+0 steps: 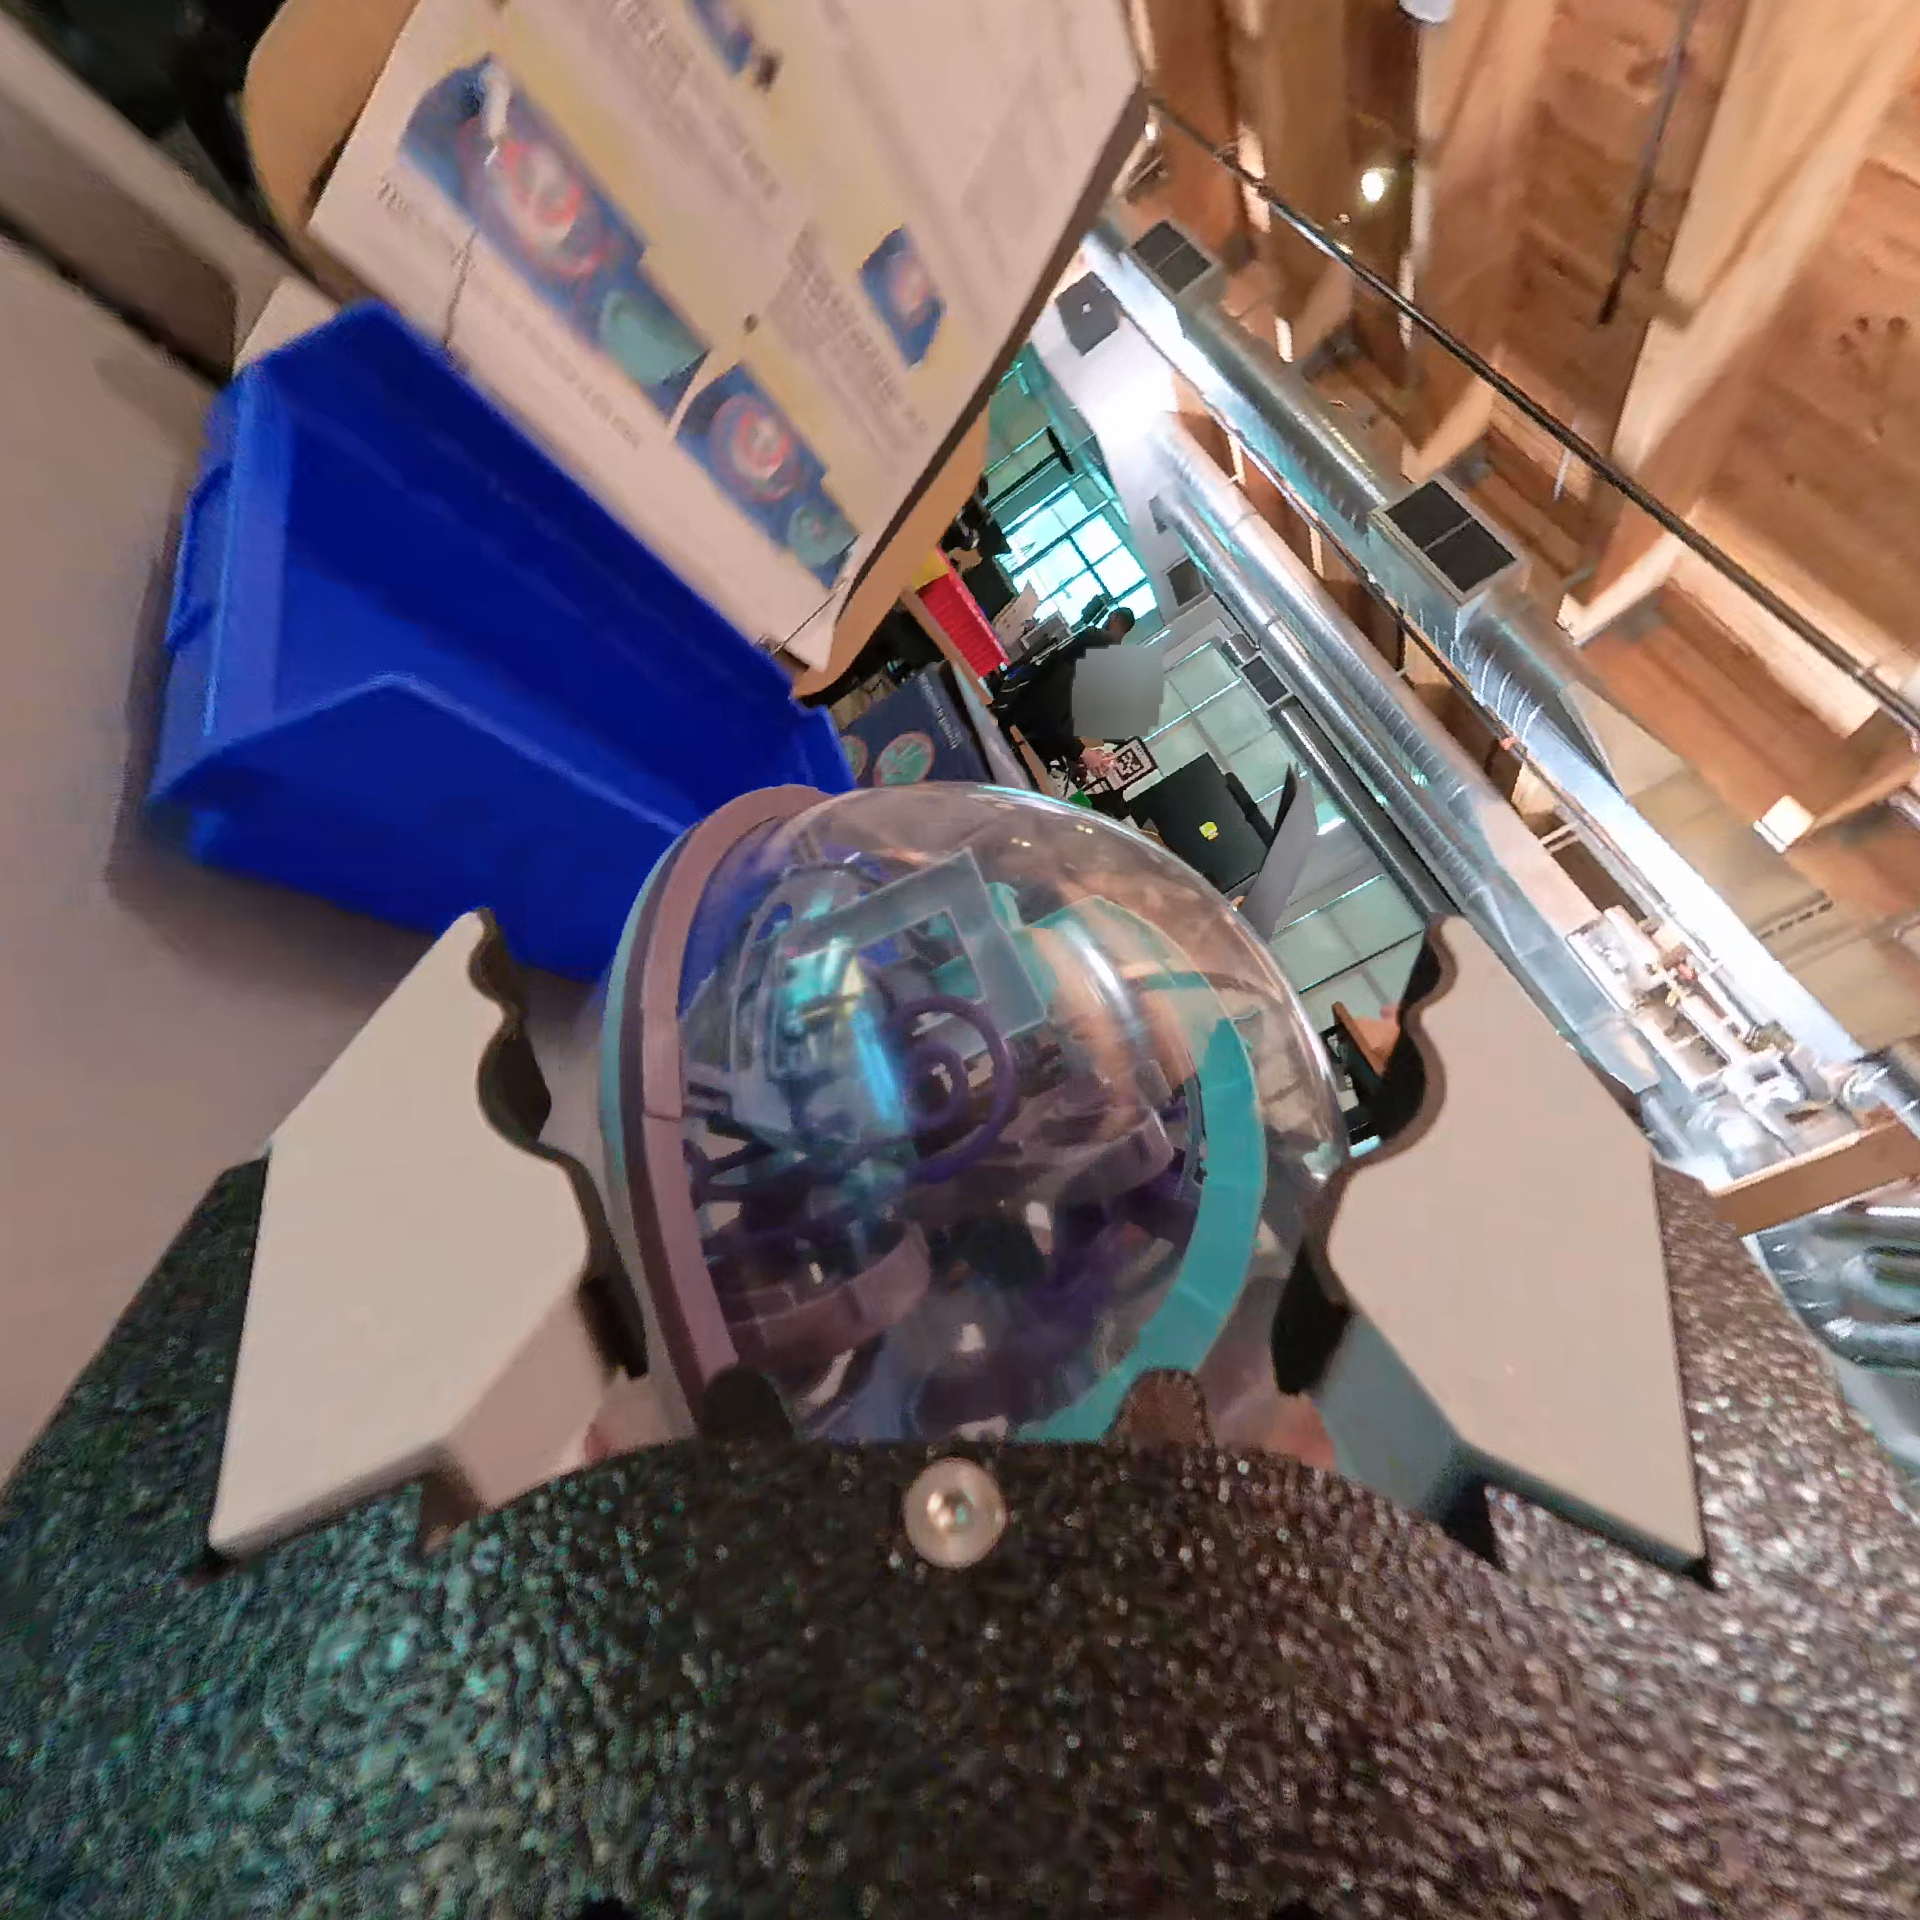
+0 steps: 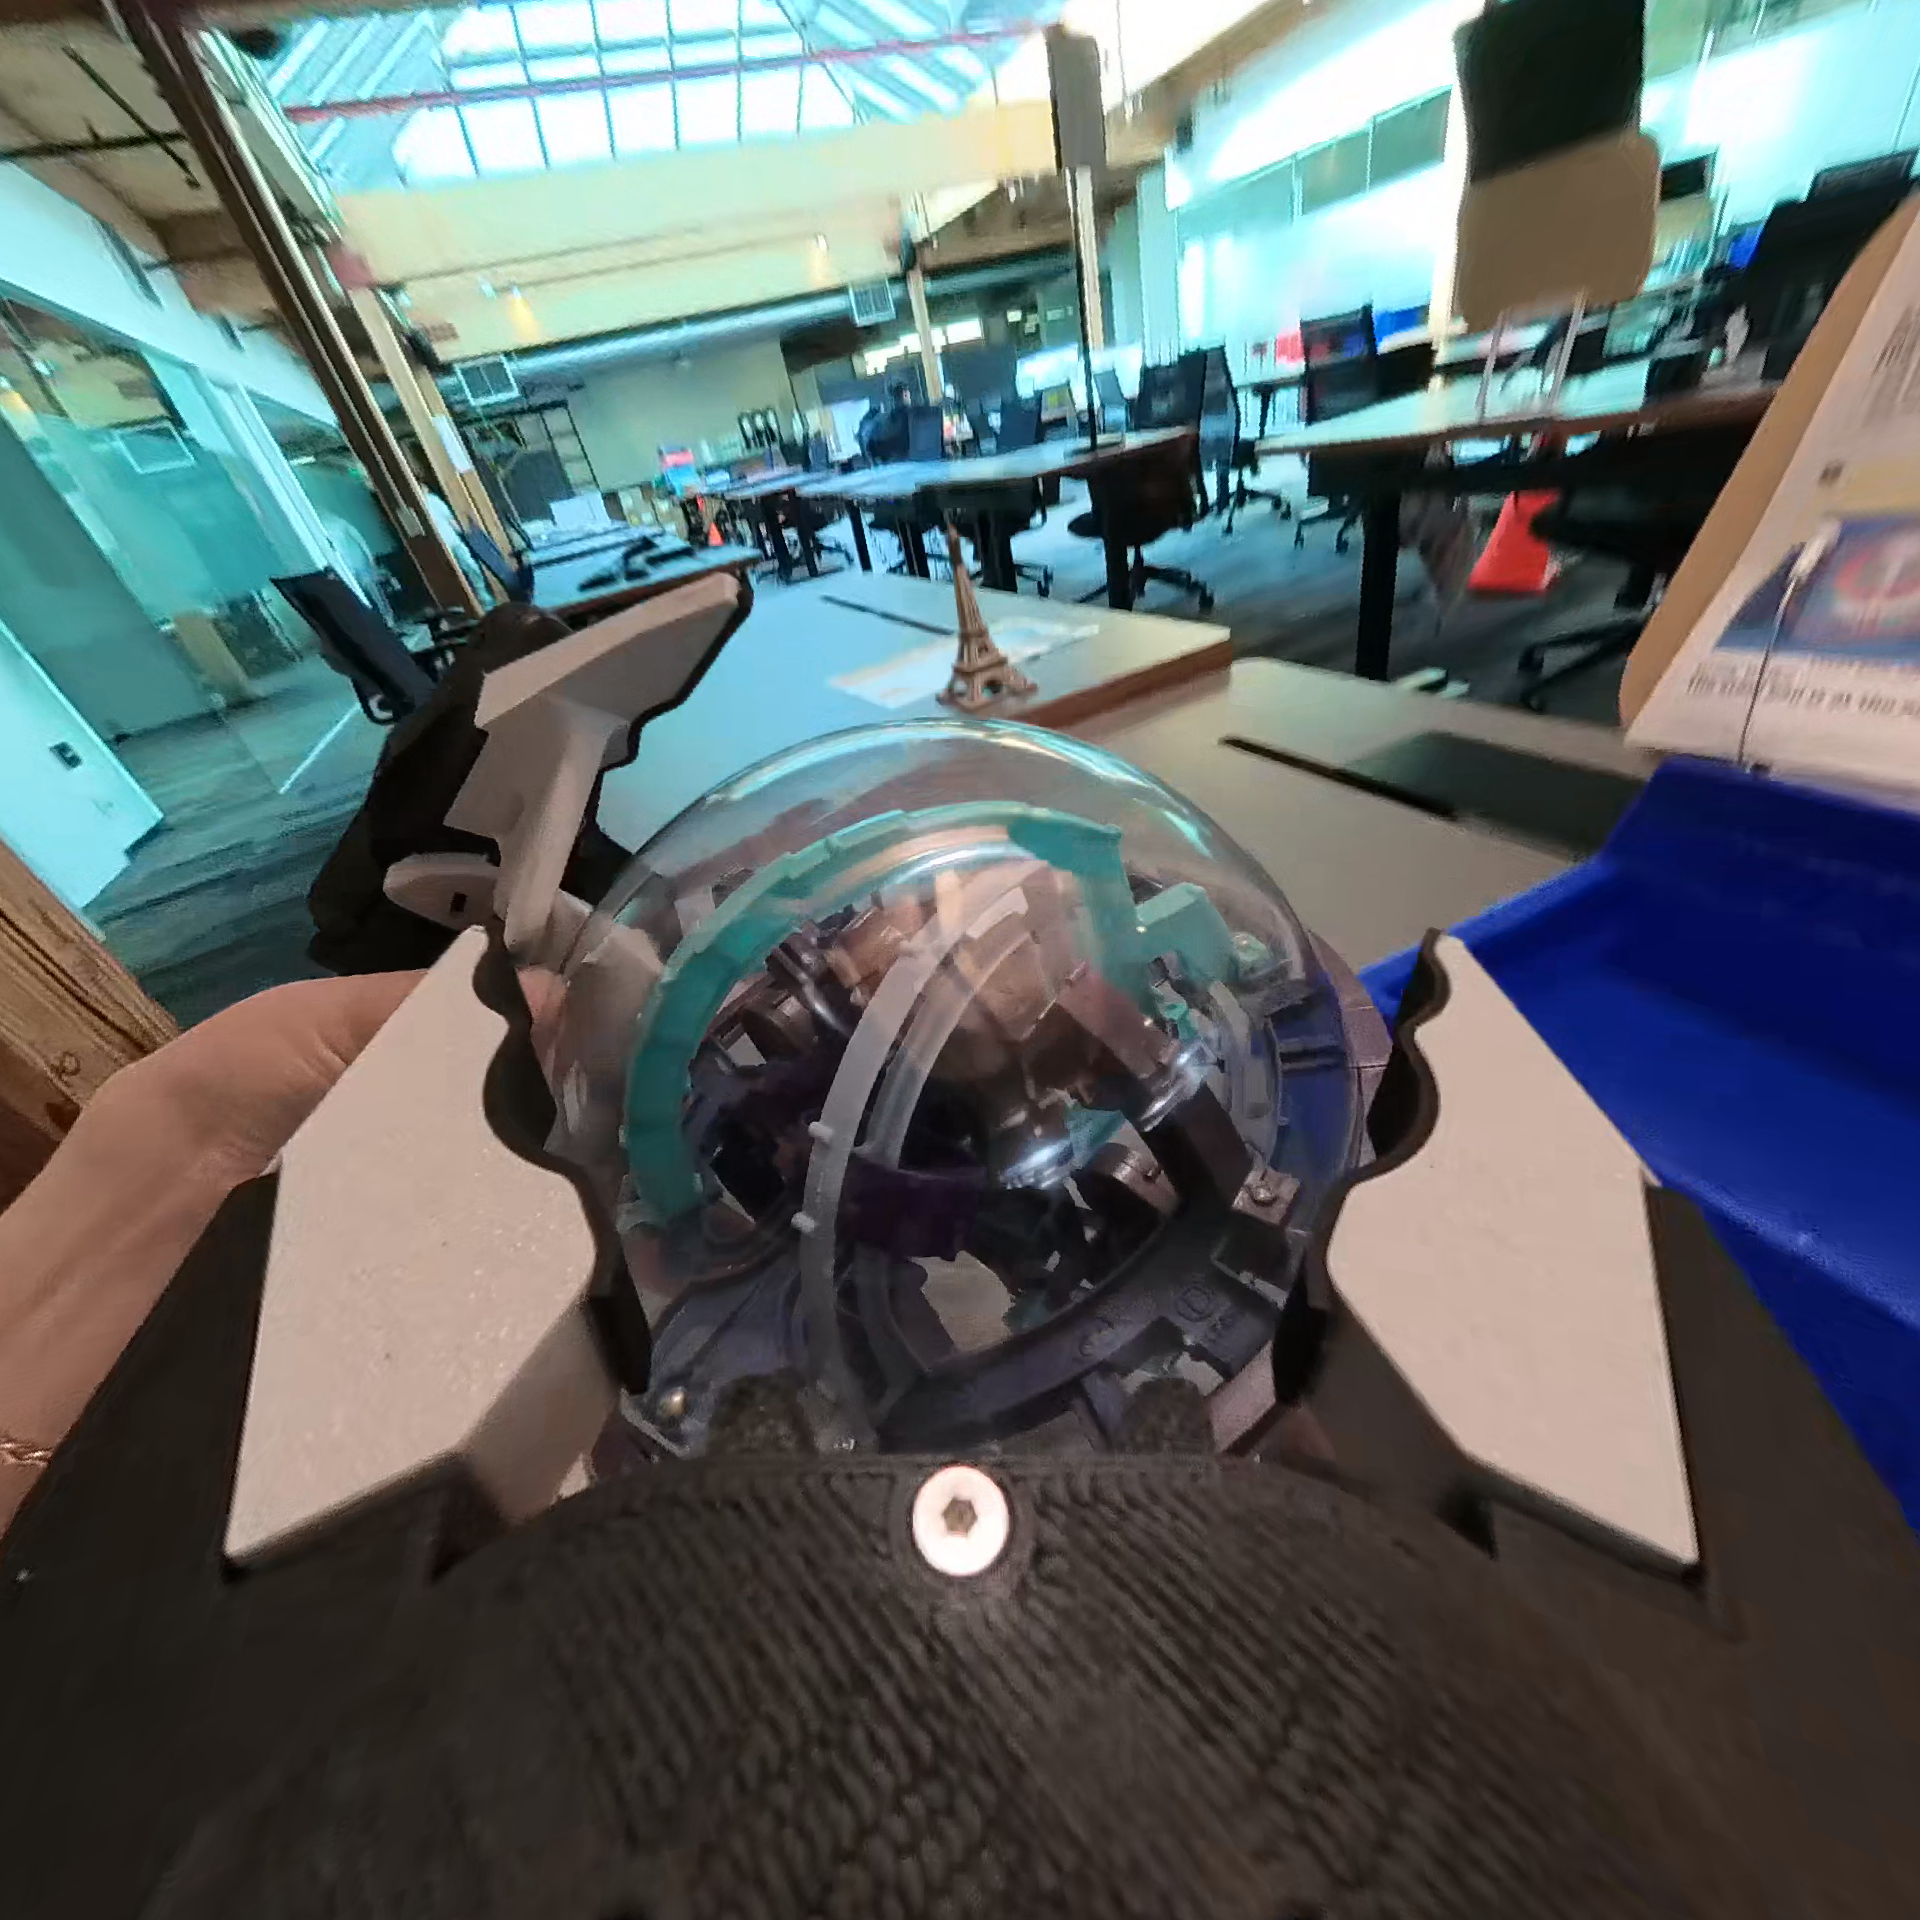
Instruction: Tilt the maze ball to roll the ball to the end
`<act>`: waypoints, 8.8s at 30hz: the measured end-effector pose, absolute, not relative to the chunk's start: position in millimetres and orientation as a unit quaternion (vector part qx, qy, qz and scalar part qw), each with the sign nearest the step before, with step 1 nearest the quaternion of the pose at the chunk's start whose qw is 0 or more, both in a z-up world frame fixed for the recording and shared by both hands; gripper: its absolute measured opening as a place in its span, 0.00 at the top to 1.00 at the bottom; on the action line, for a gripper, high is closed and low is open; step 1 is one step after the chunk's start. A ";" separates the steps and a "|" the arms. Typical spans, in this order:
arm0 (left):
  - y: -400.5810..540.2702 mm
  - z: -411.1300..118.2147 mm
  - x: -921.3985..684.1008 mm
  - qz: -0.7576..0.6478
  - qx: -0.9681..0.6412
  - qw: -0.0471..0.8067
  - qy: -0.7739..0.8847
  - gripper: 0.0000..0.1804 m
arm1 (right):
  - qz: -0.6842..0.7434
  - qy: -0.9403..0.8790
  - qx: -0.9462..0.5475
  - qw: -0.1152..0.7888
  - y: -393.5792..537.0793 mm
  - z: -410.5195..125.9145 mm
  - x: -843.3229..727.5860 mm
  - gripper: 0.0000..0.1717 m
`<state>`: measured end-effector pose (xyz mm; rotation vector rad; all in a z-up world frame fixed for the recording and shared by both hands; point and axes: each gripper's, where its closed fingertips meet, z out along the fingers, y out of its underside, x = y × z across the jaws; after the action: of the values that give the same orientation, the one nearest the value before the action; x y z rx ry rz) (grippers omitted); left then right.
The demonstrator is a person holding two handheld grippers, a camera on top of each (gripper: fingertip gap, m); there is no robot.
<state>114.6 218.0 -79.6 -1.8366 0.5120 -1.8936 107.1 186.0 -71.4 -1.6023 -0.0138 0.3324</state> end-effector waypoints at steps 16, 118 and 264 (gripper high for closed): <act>206.5 -142.3 112.0 -0.664 -0.694 0.187 0.205 0.12 | 0.177 -0.008 -0.740 0.649 180.8 -130.9 100.0 0.08; 173.3 -166.1 137.4 -0.604 -0.501 0.223 0.578 0.24 | 0.120 -0.317 -0.656 0.675 158.1 -167.2 116.8 0.17; 131.7 -189.1 117.5 -0.454 -0.304 0.338 0.766 0.14 | 0.160 -0.354 -0.680 0.622 128.4 -168.6 111.2 0.21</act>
<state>117.5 131.7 -189.1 -0.7921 1.9955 -1.1840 111.2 128.4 -168.6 -1.5611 -0.8133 0.3665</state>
